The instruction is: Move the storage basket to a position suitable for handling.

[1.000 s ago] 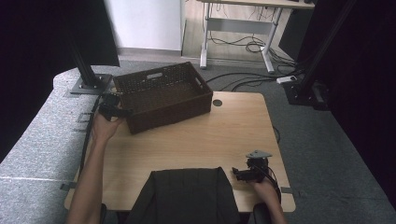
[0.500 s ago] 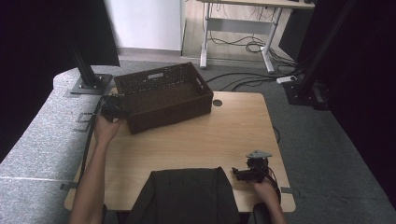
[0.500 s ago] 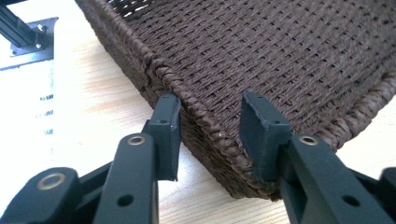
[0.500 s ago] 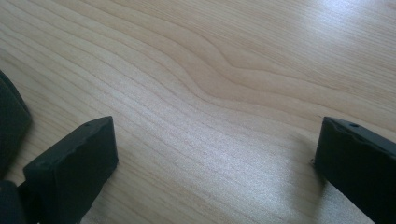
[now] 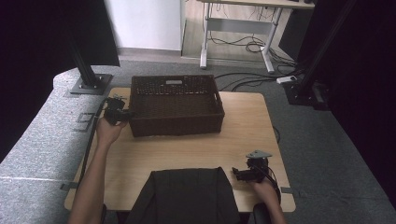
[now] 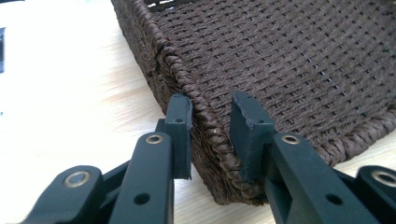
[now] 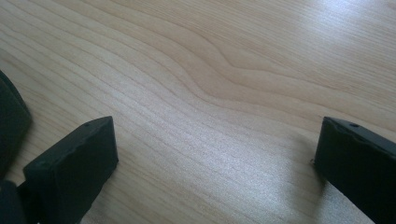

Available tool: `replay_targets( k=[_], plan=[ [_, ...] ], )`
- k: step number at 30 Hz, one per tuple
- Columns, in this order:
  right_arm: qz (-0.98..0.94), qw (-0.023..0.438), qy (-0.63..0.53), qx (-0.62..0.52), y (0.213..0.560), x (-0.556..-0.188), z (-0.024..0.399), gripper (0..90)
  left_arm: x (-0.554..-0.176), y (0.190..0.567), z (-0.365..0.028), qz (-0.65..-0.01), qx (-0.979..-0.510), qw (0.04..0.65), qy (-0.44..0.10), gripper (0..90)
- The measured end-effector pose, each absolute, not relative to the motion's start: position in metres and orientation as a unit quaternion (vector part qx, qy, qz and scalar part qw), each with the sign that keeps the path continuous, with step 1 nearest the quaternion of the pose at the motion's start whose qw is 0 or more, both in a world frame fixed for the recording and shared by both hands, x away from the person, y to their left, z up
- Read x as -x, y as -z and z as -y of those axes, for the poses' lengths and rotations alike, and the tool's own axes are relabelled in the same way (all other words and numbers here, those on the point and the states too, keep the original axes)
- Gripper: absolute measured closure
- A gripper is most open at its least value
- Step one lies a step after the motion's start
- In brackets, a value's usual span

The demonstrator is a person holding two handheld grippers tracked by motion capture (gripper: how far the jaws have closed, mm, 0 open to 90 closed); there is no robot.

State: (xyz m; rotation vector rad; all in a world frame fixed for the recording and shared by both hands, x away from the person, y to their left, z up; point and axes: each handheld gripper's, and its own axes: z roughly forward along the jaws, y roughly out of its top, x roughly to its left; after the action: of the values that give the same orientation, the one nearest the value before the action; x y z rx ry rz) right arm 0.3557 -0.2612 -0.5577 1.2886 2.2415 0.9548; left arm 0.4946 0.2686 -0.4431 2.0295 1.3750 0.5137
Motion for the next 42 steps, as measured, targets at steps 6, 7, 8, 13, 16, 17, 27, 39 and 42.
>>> replay_targets(
  k=[6, 7, 8, 13, 16, 17, 27, 39, 42],
  plan=[
    [-0.798, 0.191, -0.340, -0.459, 0.558, -0.356, 0.261, 0.0, -0.479, 0.445, -0.258, -0.500, -0.780, 0.329, -0.183, 70.6],
    [-0.797, 0.191, -0.340, -0.460, 0.558, -0.356, 0.261, 0.0, -0.476, 0.445, -0.257, -0.498, -0.781, 0.331, -0.181, 70.7],
    [-0.797, 0.191, -0.340, -0.460, 0.558, -0.356, 0.261, 0.0, -0.476, 0.445, -0.257, -0.498, -0.781, 0.331, -0.181, 70.7],
    [-0.791, 0.196, -0.336, -0.472, 0.558, -0.355, 0.261, 0.0, -0.460, 0.446, -0.249, -0.487, -0.787, 0.334, -0.179, 70.6],
    [-0.790, 0.196, -0.336, -0.473, 0.558, -0.355, 0.261, 0.0, -0.445, 0.447, -0.245, -0.483, -0.787, 0.340, -0.180, 70.7],
    [-0.790, 0.196, -0.336, -0.474, 0.558, -0.354, 0.261, 0.0, -0.445, 0.447, -0.245, -0.483, -0.787, 0.340, -0.180, 70.6],
    [-0.790, 0.196, -0.336, -0.474, 0.558, -0.354, 0.261, 0.0, -0.407, 0.448, -0.241, -0.474, -0.791, 0.337, -0.191, 70.7],
    [-0.790, 0.196, -0.336, -0.474, 0.558, -0.354, 0.261, 0.0, -0.376, 0.449, -0.245, -0.475, -0.787, 0.342, -0.193, 70.5],
    [-0.790, 0.195, -0.336, -0.474, 0.558, -0.354, 0.261, 0.0, -0.370, 0.449, -0.244, -0.480, -0.784, 0.341, -0.196, 70.5]
  ],
)
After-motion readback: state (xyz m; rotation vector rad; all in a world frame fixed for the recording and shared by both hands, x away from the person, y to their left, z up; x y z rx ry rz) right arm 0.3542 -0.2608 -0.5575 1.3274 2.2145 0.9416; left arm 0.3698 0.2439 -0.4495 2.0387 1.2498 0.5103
